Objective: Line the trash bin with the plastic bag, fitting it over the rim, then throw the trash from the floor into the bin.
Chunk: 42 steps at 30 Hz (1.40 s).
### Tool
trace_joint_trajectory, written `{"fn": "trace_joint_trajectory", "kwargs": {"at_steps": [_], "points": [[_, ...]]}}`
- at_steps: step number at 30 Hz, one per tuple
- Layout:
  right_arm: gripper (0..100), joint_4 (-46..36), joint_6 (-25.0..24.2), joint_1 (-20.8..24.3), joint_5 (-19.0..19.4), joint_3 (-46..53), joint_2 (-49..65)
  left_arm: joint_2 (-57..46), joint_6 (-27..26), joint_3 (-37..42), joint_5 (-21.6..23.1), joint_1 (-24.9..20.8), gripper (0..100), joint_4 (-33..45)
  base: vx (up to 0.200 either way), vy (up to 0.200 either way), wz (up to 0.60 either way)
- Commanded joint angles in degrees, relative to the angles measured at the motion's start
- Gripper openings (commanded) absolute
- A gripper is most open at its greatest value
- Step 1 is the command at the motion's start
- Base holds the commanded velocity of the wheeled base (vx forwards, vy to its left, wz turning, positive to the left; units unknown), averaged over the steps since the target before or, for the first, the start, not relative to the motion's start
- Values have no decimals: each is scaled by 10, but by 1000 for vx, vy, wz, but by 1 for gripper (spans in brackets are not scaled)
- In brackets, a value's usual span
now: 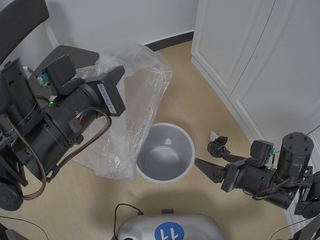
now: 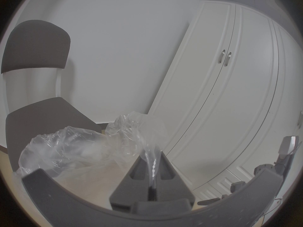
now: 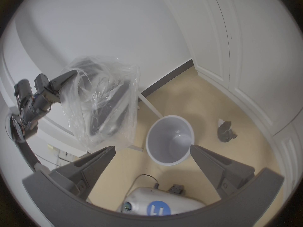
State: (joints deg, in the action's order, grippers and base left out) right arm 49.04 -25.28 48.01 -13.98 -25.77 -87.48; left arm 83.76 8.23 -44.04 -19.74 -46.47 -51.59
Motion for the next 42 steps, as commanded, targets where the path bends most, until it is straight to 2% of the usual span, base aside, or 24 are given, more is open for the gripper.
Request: {"fn": "trace_joint_trajectory", "kwargs": {"at_steps": [1, 5, 6, 7, 8, 9, 14, 16, 18, 31, 42], "points": [[100, 30, -37, 27, 2, -10, -56, -22, 0, 0, 0, -4, 0, 0, 0, 0, 0], [100, 138, -66, 32, -2, -30, -150, -50, 0, 1, 0, -12, 0, 0, 0, 0, 0], [100, 138, -66, 32, -2, -30, -150, -50, 0, 1, 0, -12, 0, 0, 0, 0, 0], [100, 200, -71, 32, -3, -30, -183, -61, -1, 6, 0, -23, 0, 0, 0, 0, 0], [100, 207, -71, 32, -3, -29, -188, -63, -1, 6, 0, -25, 0, 1, 0, 0, 0], [100, 256, -71, 35, -4, -24, -213, -71, -1, 8, 0, -35, 0, 4, 0, 0, 0], [100, 345, -71, 53, -24, -24, -265, -82, 0, 12, 0, -59, 0, 6, 0, 0, 0], [100, 357, -71, 56, -25, -24, -275, -81, 0, 14, -1, -69, 0, 6, 0, 0, 0], [100, 409, -78, 61, -25, -23, -312, -81, -1, 20, -3, -98, 0, 5, 0, 0, 0], [100, 410, -86, 59, -27, -30, -353, -82, 0, 26, -3, -128, 0, 2, 0, 0, 0], [100, 410, -93, 60, -47, -38, -319, -87, -1, 35, -3, -147, 0, 2, 0, 0, 0]]}}
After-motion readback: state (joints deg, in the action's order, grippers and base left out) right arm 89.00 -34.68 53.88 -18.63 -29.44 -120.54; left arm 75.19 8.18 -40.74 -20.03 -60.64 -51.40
